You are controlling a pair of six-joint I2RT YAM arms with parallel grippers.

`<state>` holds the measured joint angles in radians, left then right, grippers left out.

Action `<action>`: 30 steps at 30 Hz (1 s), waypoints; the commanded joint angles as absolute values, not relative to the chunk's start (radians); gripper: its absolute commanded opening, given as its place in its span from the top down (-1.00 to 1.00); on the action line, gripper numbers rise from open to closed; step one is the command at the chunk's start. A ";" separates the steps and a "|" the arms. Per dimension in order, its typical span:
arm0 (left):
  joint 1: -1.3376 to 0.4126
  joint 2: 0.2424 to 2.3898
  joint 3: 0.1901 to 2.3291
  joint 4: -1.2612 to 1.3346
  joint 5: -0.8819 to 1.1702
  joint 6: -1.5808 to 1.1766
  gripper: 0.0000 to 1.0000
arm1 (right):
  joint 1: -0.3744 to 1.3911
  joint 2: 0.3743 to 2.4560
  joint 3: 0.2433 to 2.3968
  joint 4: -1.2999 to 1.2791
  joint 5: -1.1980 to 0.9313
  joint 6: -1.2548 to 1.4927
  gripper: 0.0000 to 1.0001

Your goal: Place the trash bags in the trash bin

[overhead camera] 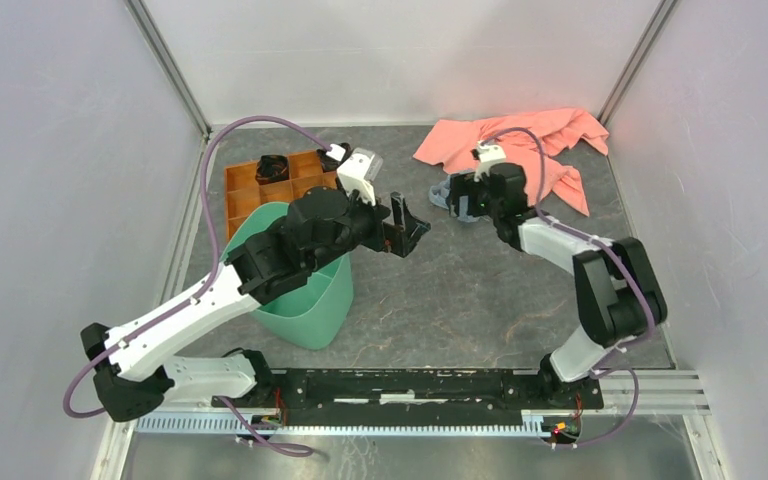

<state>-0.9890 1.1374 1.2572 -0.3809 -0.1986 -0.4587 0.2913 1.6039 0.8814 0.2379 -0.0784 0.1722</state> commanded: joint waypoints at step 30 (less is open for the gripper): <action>-1.014 1.149 1.154 -0.194 -0.069 -0.519 -1.00 | 0.483 0.935 0.389 0.211 -0.189 0.154 1.00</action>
